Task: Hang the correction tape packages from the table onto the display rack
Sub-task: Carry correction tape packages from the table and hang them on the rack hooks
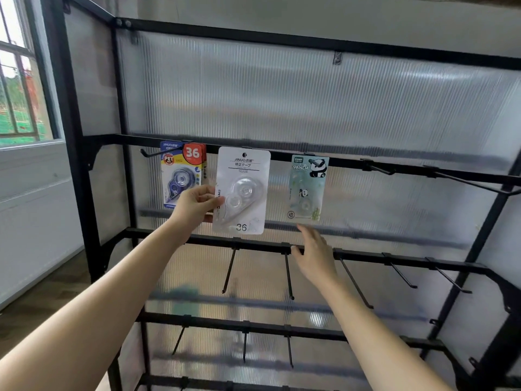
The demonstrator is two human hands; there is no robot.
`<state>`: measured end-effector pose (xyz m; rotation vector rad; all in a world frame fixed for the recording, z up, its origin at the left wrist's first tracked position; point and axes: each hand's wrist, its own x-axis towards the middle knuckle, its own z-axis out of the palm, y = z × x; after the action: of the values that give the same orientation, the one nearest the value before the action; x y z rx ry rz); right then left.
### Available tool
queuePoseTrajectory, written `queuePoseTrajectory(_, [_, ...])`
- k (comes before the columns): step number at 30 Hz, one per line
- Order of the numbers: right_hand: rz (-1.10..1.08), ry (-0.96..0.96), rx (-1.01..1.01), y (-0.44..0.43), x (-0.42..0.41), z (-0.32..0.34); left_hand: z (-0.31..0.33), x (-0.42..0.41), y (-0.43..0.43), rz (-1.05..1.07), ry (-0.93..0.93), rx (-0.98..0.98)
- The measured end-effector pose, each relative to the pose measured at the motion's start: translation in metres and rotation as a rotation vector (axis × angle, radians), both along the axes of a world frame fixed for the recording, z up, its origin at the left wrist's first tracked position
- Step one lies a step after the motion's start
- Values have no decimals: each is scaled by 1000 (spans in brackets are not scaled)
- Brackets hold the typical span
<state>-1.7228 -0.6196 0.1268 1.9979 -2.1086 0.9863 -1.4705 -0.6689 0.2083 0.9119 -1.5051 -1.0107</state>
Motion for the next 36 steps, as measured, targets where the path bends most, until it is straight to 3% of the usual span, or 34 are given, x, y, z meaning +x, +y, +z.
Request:
queuePoseTrajectory(7, [1,-19,11,-7,-4,-7,-2,-4,-7,64,-34,-34])
queuePoseTrajectory(18, [-87,49,99,-16,1,-14,1,-31,-62,246,-71,110])
queuePoseTrajectory(28, [-88,63,141,-12,8,-11,-11,-45,-77,370,-218,251])
queuePoseTrajectory(33, [-76,83,150,0,11,-15,-42,-43,-52,217,-578,331])
queuePoseTrajectory(36, [-69,118,142,10,13,-17,-66,-33,-33,158,-800,227])
